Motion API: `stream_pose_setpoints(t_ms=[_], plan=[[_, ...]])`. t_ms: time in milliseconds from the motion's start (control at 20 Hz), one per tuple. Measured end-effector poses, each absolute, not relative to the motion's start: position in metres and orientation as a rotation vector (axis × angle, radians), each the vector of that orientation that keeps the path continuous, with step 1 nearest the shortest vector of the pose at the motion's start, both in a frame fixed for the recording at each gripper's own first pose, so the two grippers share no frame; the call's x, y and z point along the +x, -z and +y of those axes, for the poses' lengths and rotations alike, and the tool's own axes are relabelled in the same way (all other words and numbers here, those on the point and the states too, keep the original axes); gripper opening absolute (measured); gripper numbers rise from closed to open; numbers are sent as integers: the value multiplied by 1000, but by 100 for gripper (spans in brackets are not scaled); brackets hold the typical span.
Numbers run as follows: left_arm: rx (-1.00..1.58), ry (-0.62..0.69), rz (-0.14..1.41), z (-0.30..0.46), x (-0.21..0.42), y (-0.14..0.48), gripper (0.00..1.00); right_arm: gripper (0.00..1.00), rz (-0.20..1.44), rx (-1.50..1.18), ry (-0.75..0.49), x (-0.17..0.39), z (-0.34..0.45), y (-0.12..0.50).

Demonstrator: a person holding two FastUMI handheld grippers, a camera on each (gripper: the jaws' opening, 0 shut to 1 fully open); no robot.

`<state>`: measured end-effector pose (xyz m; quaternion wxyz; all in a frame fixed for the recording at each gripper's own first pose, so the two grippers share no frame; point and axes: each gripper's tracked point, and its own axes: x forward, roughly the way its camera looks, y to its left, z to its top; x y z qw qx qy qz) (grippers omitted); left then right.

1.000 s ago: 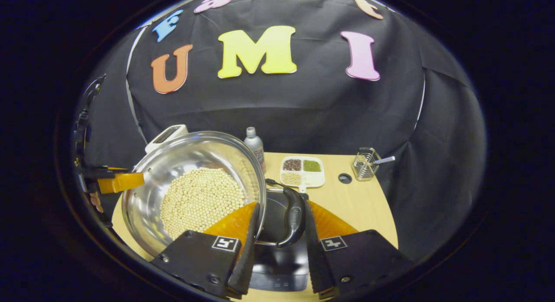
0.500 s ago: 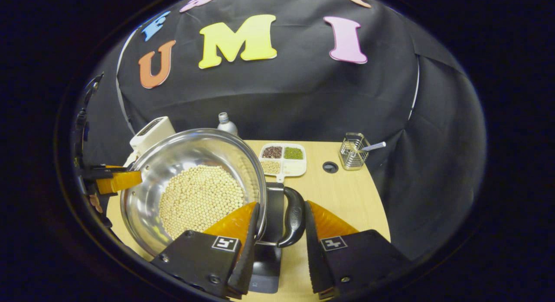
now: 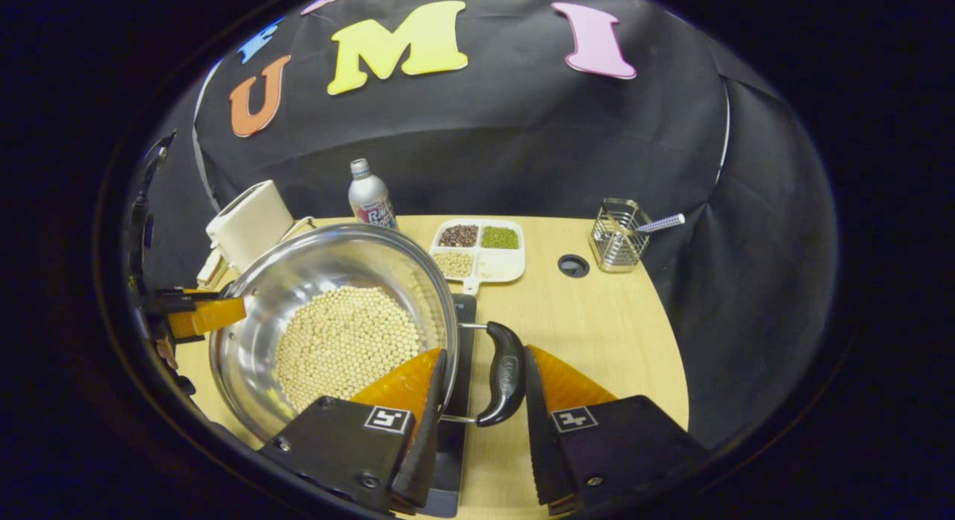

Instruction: First push the handle of the pot to place it horizontally, then grasp the pot with both hands and set it on the induction cooktop.

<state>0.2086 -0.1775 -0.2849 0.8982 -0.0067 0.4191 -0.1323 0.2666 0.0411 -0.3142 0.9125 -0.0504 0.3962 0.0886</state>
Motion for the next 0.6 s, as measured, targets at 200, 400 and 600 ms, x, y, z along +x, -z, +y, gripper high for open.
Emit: stream_pose_setpoints(t_ms=[200,400,600], plan=[[-8,261,825,-180,212,289,54,55,763,-49,-190,273,39,322],[-28,259,807,-180,212,290,55,58,723,-21,-200,272,36,323],[-42,261,779,-180,214,289,58,60,688,-12,-205,272,36,322]])
